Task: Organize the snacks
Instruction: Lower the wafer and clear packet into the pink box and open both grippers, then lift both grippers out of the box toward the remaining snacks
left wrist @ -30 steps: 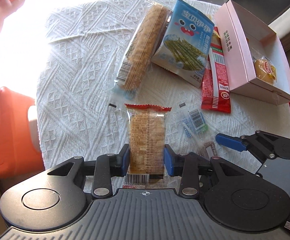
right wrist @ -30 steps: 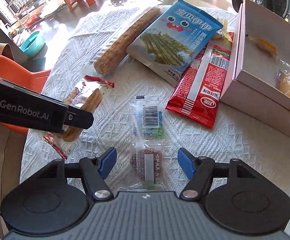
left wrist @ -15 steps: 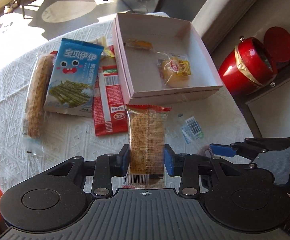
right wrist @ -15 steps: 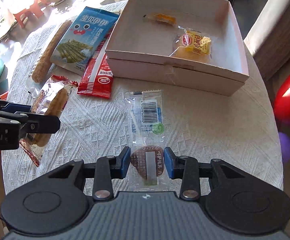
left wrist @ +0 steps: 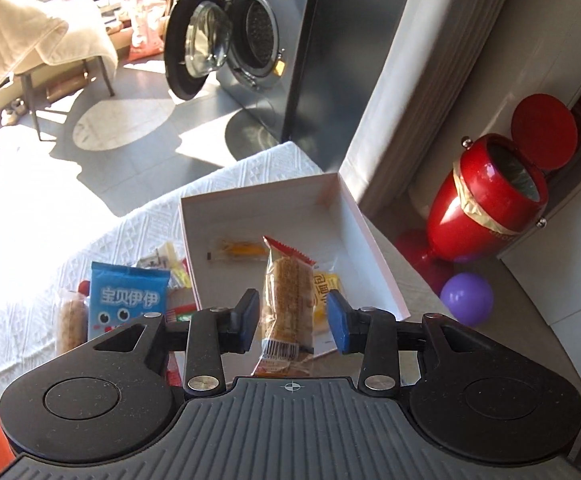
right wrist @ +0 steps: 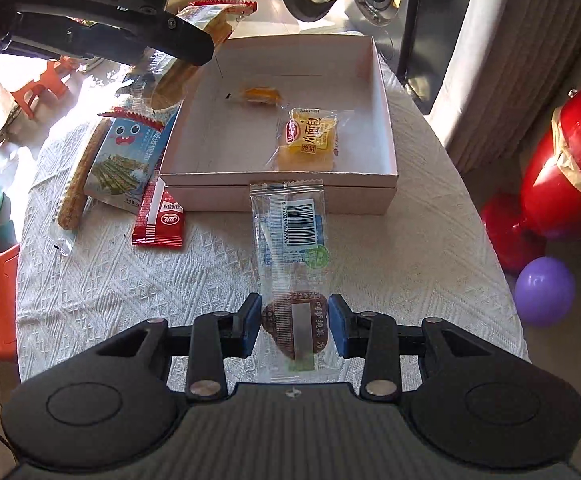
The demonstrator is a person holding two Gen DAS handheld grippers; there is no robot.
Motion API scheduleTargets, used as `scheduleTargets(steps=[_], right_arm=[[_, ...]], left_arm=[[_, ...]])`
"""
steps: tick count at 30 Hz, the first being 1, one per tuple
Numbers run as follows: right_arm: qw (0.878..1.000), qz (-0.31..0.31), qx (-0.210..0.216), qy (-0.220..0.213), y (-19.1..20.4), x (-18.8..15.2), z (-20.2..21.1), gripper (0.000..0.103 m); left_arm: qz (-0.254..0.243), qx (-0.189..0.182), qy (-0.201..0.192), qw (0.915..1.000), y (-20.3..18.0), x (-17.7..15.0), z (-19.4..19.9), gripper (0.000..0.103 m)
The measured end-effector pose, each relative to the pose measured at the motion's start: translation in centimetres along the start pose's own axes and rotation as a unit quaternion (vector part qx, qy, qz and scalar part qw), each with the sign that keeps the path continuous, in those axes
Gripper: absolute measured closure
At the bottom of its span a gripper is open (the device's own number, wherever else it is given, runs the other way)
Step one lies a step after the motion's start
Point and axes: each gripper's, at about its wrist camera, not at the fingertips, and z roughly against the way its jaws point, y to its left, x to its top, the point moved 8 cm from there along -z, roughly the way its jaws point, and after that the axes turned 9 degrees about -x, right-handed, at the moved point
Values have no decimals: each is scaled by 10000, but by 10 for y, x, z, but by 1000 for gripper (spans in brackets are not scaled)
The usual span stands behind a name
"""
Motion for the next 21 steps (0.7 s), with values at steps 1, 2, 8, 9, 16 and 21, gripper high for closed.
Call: scheduleTargets(steps=[1,2,8,9,16,21], right_arm=[[10000,-26,-2,-6,-1,1,-1,67],[10000,-45,-9,-11,-2,1,-1,67],[9998,-101,-86,-160,-5,14,0,67],[9996,-109,-106,-241,-3,21,-1,67],[9952,-77,-251,-943,8,98,1,65],[9935,80,-320,-1086,30,141,-13,58]], left_arm=[[-7,17,6,10000,2,-1,-1,62],[-11,30,16,10000,3,-2,-2,62],[-145,133,120,9997,10,-13,-4,62],[-146,157,148,9997,13,-16,-4,62],[66,232,326,9992,50,-39,0,62],[325,327,404,9981,88,-53,4,62]])
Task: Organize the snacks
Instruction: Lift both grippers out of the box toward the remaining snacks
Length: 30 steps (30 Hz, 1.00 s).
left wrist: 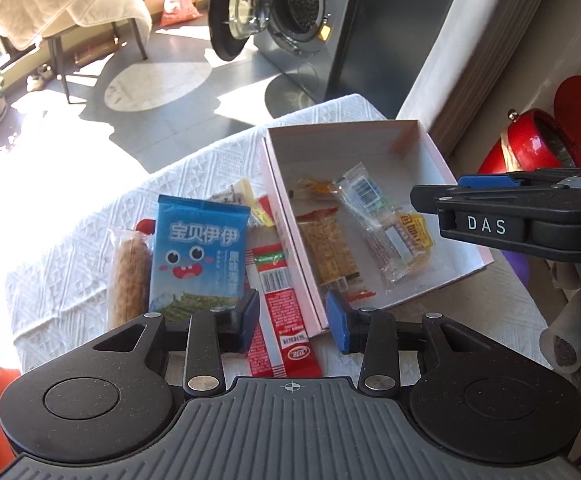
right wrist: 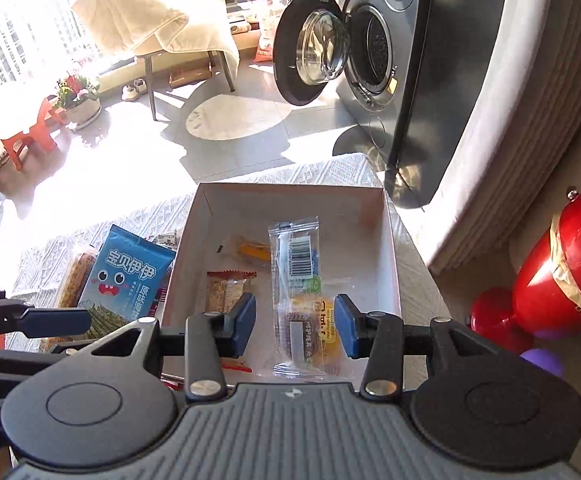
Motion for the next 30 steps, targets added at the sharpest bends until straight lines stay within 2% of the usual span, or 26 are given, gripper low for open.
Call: scheduleTargets(steps=[4,10,12,14,17,19,25,30], right_arm=[[9999,110,81,89,24,7,-14,57],[9980,292,347,443,71,-12,-30,57],[9968,383,441,547,87,-20,-34,56],[9958,508,358,666,98,-26,-41,56],[9953,580,15,772,100,-33,-54,56],[9958,441,20,806,96,-33,-60,54],[9954,495,-481,662,86,-32,-62,54],[9945,430,-700,642,76,-36,-62,53]], left_arm=[[194,75,82,9997,32,-7,-3,62],[604,78,244,9978,84,-20,-14,62],[776,2,308,9965,101,-26,-18,62],[874,-152,329,9955,109,-29,-21,62],[791,-506,312,9951,109,-28,-25,62],[704,-808,331,9937,102,-24,-30,62],[562,-1600,279,9851,80,0,-59,62],[155,-1677,237,9854,70,44,-98,62]])
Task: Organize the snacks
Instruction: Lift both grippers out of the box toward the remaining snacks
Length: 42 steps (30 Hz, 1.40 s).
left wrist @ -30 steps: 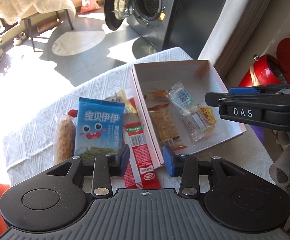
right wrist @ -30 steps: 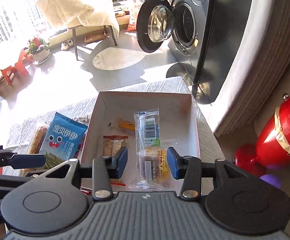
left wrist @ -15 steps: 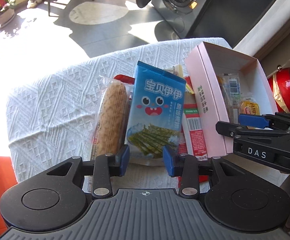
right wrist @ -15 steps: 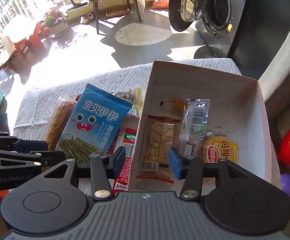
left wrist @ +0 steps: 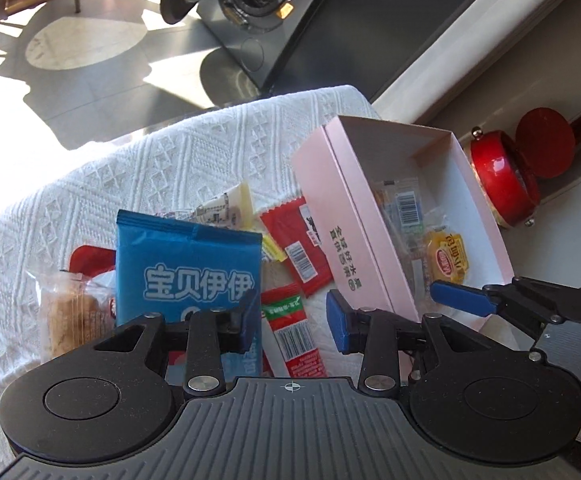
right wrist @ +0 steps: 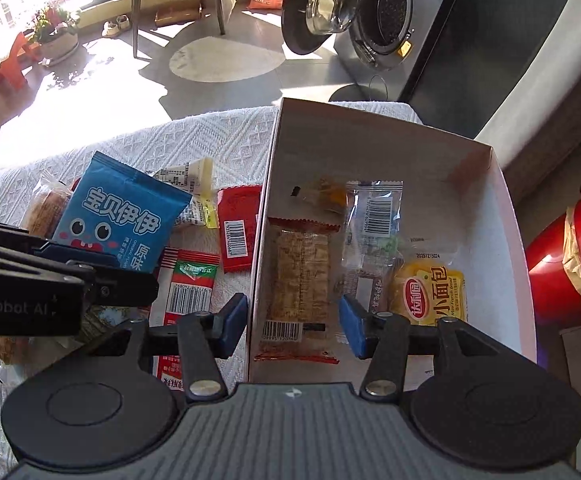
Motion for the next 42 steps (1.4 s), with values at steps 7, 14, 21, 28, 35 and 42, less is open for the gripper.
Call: scheduleTargets(steps=[7,14,21,28,35,42], right_arm=[[9997,-143,136,-129,-9,-9,12,54],[9967,-454,675,-50,-30,-51,49,52],[9956,-251,873,235,-27,-65,14,52],[9908,-569,1211,178,-16,-38,-9,51],[9803,-1400,1287,534,11,-31,-31,33],[9597,-2700,485,605,33,-7,-54,0]], left_arm=[[-742,505,260,9956,-3,59,-59,64],[-1406,474,575,9873,-18,52,-80,82],[-1710,520,1036,9784,-18,-7,-48,80],[-1249,609,1008,9852,-10,-62,-9,82],[232,830,204,9961,4,-97,52,82],[1314,830,35,9878,26,-143,81,82]])
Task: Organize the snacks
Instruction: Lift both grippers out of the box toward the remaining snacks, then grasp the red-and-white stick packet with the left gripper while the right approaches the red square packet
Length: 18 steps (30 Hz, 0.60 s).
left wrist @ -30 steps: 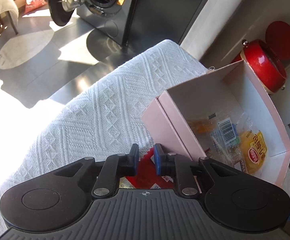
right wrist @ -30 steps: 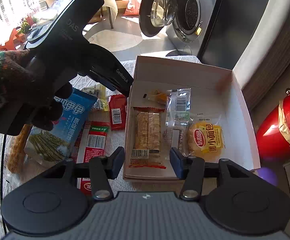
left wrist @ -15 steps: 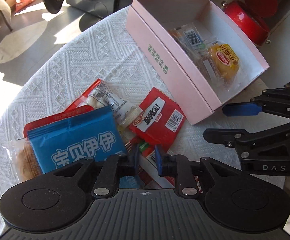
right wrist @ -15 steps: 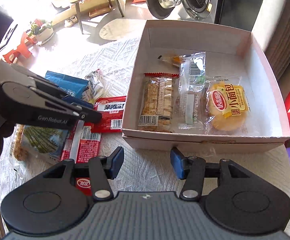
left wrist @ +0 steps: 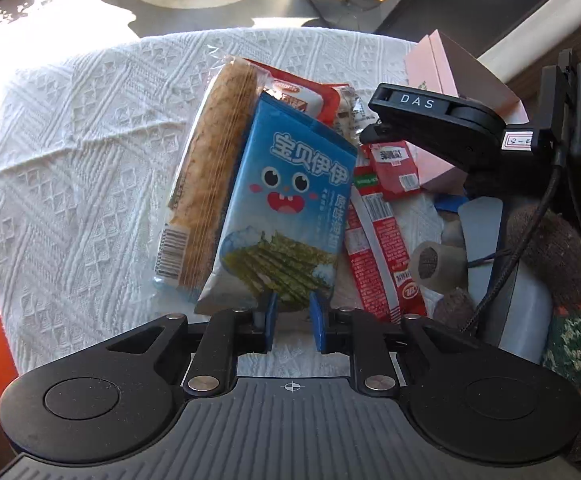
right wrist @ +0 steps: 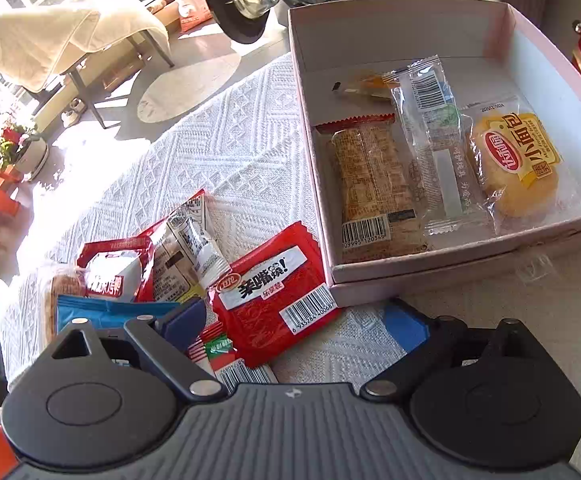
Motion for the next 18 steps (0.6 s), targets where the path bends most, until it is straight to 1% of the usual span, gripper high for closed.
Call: scheduleTargets(steps=[2,4,6,7,8,9,10,11,12,13,15,18], right_arm=[[9985,-308,-445,-119,5,3,-7,0],[9962,-329,-770,-232,12,2,-12,0],[9964,-106,-790,-302,16,-3,-13,1],[9968,78,-712,-345,18,-6,-9,7],[9957,395,-736,-396,19,-12,-5,11],[9938,748,-684,-453,21,-18,-1,22],[9920,1015,-579,-485,22,-25,4,30],[9895,1282,-489,-463,22,-33,10,34],[9864,1525,-413,-455,20,-39,15,42],[9824,1777,-363,-449,20,-45,21,54],[9766,2106,-280,-334,13,-59,29,62],[9713,2345,-349,-217,-14,-74,43,62]], left_arm=[[-7,46,30,10000,4,-5,4,82],[-36,110,58,9999,11,-9,7,82],[44,69,19,10000,17,-11,11,82],[85,21,-5,10000,19,-11,13,82],[109,-29,-26,9999,21,-10,15,82],[123,-78,-34,9999,22,-10,17,82],[133,-136,-31,9998,23,-9,18,82],[136,-195,-31,9997,23,-9,20,82],[132,-244,-32,9996,22,-7,21,82],[127,-288,-37,9995,22,-7,23,82],[132,-370,-31,9992,19,-5,23,81],[134,-454,150,9988,12,-5,16,81]])
